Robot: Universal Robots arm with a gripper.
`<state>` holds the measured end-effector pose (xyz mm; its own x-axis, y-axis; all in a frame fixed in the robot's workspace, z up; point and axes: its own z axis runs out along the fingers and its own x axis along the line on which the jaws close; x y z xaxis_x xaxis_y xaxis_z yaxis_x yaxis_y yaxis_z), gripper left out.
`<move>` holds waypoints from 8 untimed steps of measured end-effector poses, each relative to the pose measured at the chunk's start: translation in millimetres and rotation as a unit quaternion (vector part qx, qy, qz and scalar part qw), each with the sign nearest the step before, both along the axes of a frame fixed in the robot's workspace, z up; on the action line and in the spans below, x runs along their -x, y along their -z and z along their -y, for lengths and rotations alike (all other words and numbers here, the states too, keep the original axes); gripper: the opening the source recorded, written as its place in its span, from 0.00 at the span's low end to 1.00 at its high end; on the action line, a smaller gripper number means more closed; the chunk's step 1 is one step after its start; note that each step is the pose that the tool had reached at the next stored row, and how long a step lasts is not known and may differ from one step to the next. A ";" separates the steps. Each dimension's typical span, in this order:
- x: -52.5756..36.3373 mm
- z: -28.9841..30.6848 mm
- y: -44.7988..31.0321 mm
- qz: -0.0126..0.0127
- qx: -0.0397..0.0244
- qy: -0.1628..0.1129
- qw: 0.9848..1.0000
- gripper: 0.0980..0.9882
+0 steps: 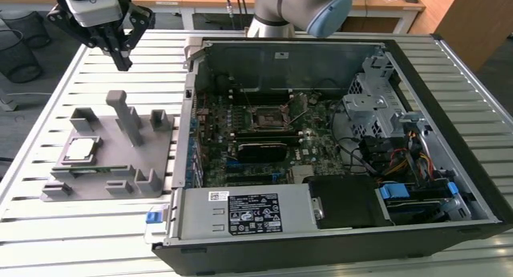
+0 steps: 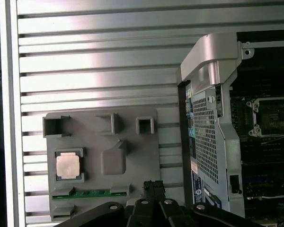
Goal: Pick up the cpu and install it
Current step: 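Reach for the cpu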
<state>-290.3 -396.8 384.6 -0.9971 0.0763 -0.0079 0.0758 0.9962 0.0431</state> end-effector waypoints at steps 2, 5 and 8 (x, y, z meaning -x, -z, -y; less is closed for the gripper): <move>1.7 0.0 0.2 0.000 0.000 0.000 1.000 0.01; 4.4 0.0 0.5 -0.001 0.000 0.000 1.000 0.01; 7.3 0.0 0.8 -0.001 0.000 0.000 1.000 0.01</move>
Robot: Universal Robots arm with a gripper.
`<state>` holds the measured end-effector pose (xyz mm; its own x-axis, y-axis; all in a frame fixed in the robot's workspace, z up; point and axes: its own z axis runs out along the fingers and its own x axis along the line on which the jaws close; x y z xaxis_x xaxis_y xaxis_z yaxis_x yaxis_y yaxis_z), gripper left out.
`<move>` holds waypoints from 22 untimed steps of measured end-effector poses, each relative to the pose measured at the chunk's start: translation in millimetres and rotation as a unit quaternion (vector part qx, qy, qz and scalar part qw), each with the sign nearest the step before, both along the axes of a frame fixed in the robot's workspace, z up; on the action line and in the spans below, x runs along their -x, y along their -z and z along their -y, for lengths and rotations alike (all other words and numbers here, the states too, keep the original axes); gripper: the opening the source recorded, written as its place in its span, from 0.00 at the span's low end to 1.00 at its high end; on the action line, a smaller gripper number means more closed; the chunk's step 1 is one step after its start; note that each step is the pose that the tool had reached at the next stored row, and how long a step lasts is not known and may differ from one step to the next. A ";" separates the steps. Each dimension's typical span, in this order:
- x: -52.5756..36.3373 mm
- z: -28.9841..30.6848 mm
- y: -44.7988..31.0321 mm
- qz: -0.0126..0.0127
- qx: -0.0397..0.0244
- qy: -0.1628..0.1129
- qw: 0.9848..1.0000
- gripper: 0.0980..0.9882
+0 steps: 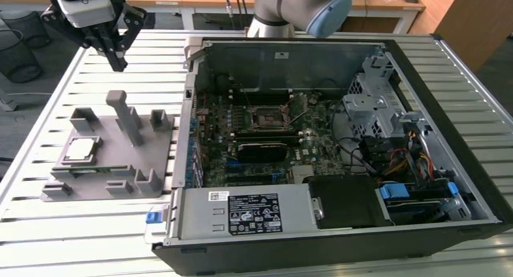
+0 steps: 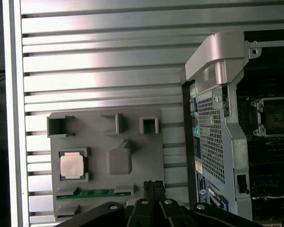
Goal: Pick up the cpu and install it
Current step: 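Reach for the cpu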
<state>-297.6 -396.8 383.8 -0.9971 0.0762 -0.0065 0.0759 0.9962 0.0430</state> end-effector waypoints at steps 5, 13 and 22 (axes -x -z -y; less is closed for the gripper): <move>5.9 0.0 0.5 0.000 0.000 0.000 1.000 0.01; 21.1 0.0 1.5 -0.001 0.000 0.000 1.000 0.01; 39.7 0.0 3.2 -0.001 0.000 0.000 1.000 0.01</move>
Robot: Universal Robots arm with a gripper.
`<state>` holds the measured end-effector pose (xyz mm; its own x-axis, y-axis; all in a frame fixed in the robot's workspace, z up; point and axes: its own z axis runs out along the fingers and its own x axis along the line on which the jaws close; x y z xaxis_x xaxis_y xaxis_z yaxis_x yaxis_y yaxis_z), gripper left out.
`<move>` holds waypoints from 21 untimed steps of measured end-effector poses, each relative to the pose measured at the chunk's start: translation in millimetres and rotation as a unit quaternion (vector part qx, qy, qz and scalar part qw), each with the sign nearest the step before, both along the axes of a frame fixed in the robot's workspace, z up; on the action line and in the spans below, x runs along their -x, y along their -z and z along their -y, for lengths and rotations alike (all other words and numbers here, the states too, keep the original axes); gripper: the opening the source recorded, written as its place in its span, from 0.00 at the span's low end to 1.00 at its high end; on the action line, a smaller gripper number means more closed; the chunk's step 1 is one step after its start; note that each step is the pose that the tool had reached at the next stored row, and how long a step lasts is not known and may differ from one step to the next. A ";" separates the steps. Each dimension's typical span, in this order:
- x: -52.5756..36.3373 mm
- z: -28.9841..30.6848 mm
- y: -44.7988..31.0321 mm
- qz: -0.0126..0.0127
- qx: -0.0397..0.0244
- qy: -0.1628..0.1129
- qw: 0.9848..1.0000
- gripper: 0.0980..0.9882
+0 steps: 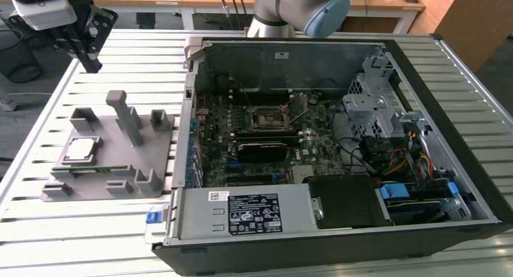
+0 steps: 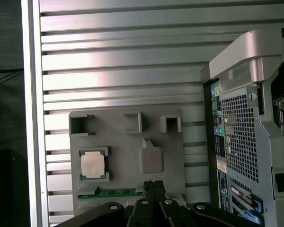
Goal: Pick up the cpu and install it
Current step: 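Reach for the cpu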
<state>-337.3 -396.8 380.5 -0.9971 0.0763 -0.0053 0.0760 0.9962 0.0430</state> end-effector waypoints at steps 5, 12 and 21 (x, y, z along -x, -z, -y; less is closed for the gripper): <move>7.0 0.0 0.4 0.000 0.000 0.000 1.000 0.01; 16.3 0.0 1.1 0.000 0.000 0.000 1.000 0.01; 32.5 0.0 2.4 0.000 0.000 0.000 1.000 0.01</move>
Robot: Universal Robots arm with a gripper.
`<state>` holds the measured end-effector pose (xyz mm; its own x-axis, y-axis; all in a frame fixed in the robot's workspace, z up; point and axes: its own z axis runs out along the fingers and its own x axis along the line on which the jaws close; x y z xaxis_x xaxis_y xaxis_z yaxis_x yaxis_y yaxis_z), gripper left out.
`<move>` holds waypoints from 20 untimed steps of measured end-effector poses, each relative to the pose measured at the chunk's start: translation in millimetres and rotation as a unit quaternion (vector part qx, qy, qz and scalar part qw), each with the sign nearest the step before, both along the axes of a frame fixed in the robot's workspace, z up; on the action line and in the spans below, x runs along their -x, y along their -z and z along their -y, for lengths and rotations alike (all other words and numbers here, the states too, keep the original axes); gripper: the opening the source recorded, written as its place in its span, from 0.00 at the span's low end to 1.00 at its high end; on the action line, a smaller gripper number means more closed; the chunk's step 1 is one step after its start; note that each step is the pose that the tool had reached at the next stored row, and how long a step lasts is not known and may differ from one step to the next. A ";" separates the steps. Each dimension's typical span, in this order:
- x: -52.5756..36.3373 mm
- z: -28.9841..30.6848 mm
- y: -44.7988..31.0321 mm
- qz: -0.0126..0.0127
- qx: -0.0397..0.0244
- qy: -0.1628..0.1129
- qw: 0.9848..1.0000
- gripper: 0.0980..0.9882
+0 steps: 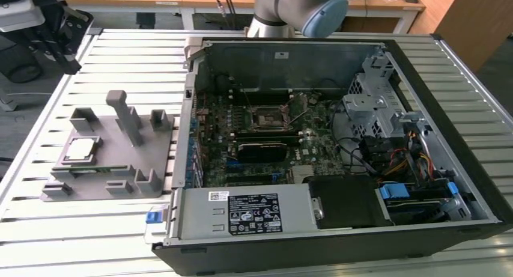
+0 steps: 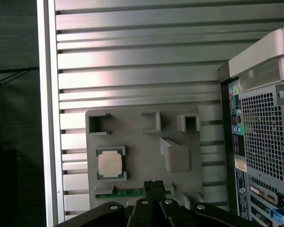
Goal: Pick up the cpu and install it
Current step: 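Reach for the cpu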
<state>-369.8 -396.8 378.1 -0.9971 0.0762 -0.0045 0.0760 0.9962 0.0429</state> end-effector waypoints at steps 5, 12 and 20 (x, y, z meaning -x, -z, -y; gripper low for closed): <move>12.3 0.0 0.5 0.000 0.000 0.000 1.000 0.01; 28.2 2.1 1.3 0.000 0.000 0.000 1.000 0.01; 46.8 2.8 2.9 0.000 0.000 0.000 1.000 0.01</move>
